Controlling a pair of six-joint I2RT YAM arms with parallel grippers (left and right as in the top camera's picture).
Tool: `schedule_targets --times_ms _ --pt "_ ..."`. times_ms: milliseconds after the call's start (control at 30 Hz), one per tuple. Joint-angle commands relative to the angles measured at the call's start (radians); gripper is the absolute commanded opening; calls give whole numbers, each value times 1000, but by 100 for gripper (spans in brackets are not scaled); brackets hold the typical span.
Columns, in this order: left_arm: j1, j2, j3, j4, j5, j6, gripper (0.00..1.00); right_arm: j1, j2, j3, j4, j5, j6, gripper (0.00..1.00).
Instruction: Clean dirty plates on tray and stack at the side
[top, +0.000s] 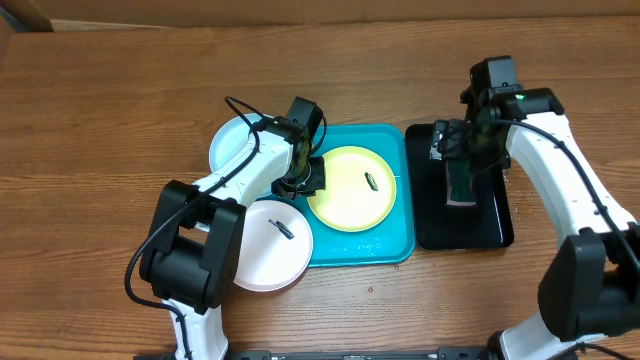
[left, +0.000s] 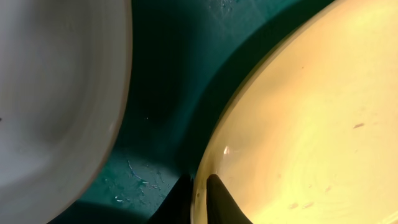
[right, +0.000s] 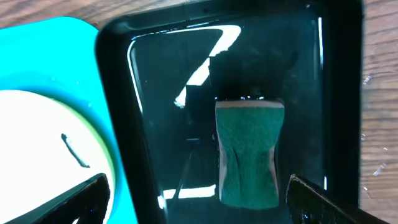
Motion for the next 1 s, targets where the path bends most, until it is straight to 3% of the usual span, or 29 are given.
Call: schedule_targets --times_ms 0,433,500,567,667,733,800,833,967 --pt "-2 -1 -5 2 -3 11 12 -1 31 -35 24 10 -1 93" --pt "-2 -1 -5 2 -3 11 14 -1 32 -259 233 134 -1 89" --pt "-2 -1 -5 2 -3 11 14 -1 32 -294 273 134 -1 82" --pt "-2 -1 -5 0 -3 11 15 -1 32 -327 308 140 -2 69" --pt "-2 -1 -5 -3 -3 12 15 -1 32 -352 335 141 -2 64" --pt "-2 -1 -5 -5 -3 12 15 -1 32 -350 333 140 -2 65" --pt "-2 -1 -5 -5 -3 12 16 -1 32 -337 325 140 -2 79" --pt "-2 -1 -5 -5 -3 12 15 -1 32 -330 320 140 -2 81" --pt "-2 -1 -5 -5 -3 12 16 -1 32 -299 293 144 -12 76"
